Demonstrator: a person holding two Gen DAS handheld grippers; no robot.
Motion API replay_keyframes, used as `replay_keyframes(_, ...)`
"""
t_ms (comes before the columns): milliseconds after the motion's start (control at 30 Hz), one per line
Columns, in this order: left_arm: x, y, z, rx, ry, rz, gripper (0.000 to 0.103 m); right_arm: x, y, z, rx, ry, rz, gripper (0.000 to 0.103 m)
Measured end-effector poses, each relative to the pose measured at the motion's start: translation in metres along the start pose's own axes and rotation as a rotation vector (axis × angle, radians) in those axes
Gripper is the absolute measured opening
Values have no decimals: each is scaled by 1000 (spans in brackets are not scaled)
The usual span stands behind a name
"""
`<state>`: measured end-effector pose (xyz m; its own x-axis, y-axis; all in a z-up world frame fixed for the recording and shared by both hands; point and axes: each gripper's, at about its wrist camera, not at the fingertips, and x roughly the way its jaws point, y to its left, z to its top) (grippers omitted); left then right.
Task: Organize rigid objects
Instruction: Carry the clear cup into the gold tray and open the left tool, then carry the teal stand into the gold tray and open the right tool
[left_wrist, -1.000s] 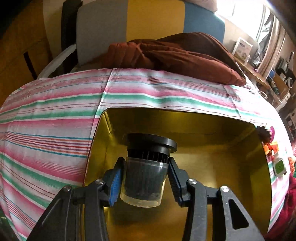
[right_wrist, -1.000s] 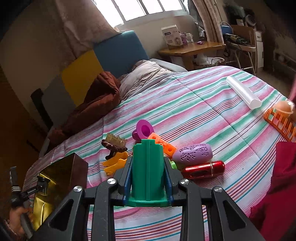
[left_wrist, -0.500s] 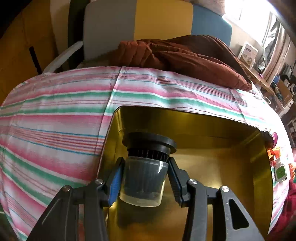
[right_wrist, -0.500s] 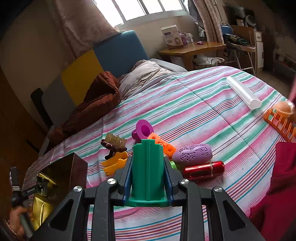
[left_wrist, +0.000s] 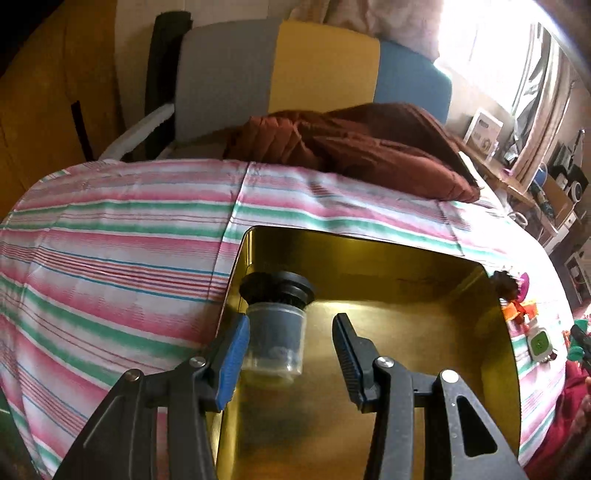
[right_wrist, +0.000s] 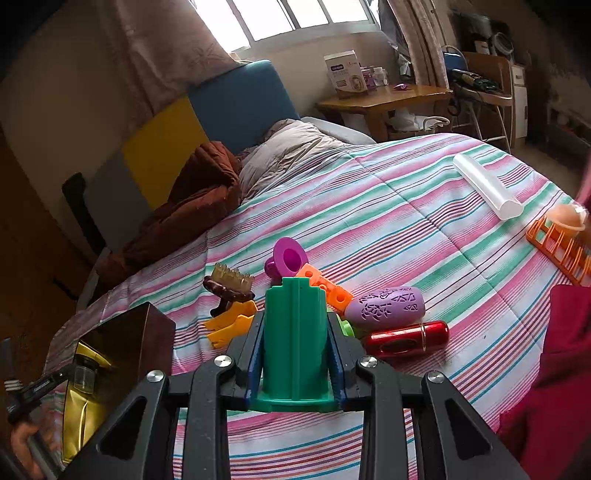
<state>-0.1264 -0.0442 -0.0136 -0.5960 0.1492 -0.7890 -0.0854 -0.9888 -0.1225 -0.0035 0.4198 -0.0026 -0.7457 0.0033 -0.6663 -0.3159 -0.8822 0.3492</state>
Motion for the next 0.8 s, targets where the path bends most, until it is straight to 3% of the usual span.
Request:
replay_keyframes(433,-49,4,-58,-42,-18,-57,47,-5,24,-8,-93,-8,49,31)
replay_keyframes(567,-53,8,-72,-79,17,-108,47,-8,50,-17,-144,18,99,31)
replay_keyframes(800,-68,13,-85,-60,-13,-106,47,-12,122,-37,-253,83,234,32)
